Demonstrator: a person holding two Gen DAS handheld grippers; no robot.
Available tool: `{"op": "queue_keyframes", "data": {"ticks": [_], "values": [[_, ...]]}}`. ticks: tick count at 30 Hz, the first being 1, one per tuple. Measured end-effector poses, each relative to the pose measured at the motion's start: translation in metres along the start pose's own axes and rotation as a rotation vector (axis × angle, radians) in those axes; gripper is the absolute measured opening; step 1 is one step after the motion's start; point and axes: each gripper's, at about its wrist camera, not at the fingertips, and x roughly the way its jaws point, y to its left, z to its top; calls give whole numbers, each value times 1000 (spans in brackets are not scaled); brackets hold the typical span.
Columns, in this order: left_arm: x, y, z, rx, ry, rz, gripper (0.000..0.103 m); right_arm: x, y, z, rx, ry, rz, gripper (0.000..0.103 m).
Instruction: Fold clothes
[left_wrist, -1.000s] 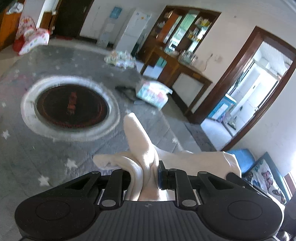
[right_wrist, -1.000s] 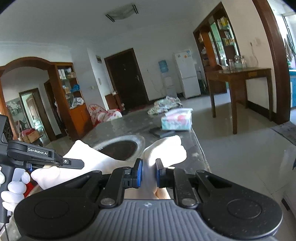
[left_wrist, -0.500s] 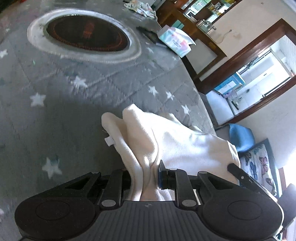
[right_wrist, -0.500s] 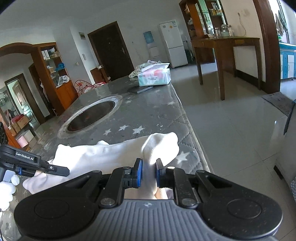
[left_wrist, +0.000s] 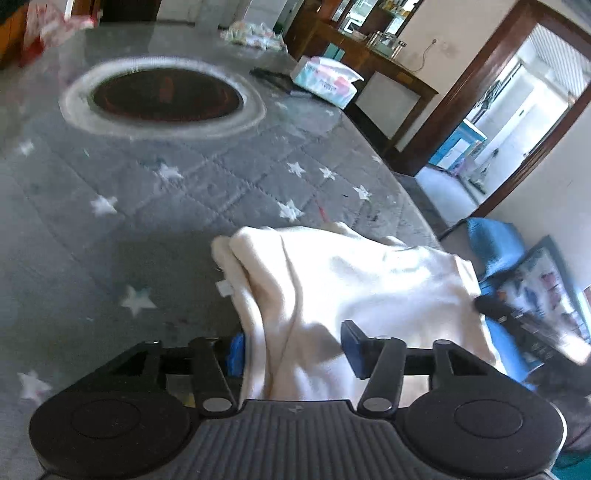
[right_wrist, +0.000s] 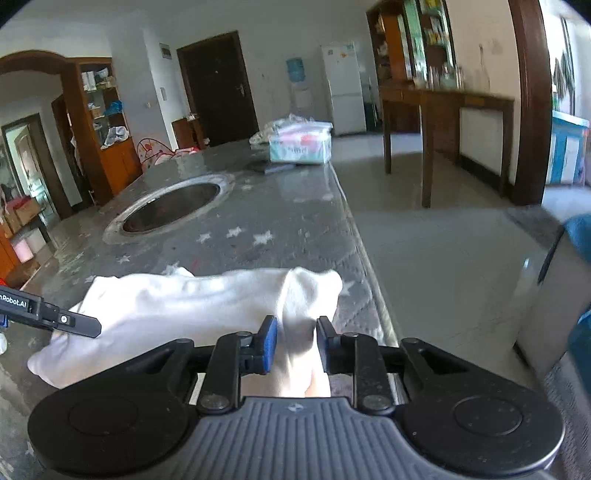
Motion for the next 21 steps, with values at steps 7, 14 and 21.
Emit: {"op": "queue_keyframes", "data": {"ticks": [7, 14, 21], "values": [[-9, -15, -18, 146, -71, 136, 65, -9, 33, -8, -123, -18, 15, 59], [-17, -22, -28, 185, -96, 203, 76, -2, 48, -29, -171, 38, 20, 76], [-31, -28, -37, 193, -139, 218, 88, -9, 54, -32, -183, 17, 13, 95]]}}
